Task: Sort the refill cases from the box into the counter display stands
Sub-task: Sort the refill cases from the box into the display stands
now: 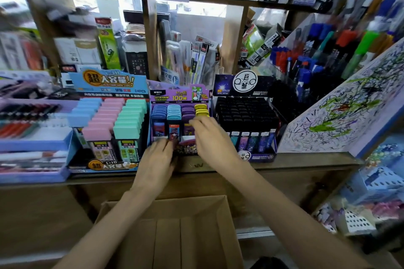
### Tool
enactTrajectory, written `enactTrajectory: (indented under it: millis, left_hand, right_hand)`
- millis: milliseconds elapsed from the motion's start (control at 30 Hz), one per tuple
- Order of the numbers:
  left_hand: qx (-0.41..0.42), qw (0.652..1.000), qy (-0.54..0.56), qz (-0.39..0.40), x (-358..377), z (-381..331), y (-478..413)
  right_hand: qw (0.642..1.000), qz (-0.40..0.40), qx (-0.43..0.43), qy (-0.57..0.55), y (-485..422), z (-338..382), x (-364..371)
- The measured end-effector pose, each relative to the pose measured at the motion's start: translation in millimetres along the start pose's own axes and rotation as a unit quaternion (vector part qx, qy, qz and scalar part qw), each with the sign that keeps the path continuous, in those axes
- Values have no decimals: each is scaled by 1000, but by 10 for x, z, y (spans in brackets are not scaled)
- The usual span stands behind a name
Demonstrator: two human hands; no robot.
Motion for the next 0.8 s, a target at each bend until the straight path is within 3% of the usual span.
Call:
enactTrajectory:
  millis: [167,367,567,700,800]
  left_hand:
    - [33,999,21,2,1,75,11]
    - [55,998,28,10,-35,109,68]
    - [36,999,32,-7,-104,41,80]
    - [-7,990,120,-76,-202,-25,65]
    - [-32,983,159,-84,-254,-51,0]
  right_hand:
    - [998,40,39,24,-201,-24,-61]
    - [997,35,40,55,-198,9,-78]
    - [999,25,36,33,-202,20,-108]
    - [999,17,26,28,-175,24,-95]
    - [999,13,29,24,-163,6,-76]
Point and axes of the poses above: each hand's wrist, its own y-axis away from the middle knuckle, its own x-axis out of the palm, z = x × y, the point moved 1 cm from there along -y, towards the middle knuckle, and after that the axes turned 14 degrees about z, right-handed, at the moved point
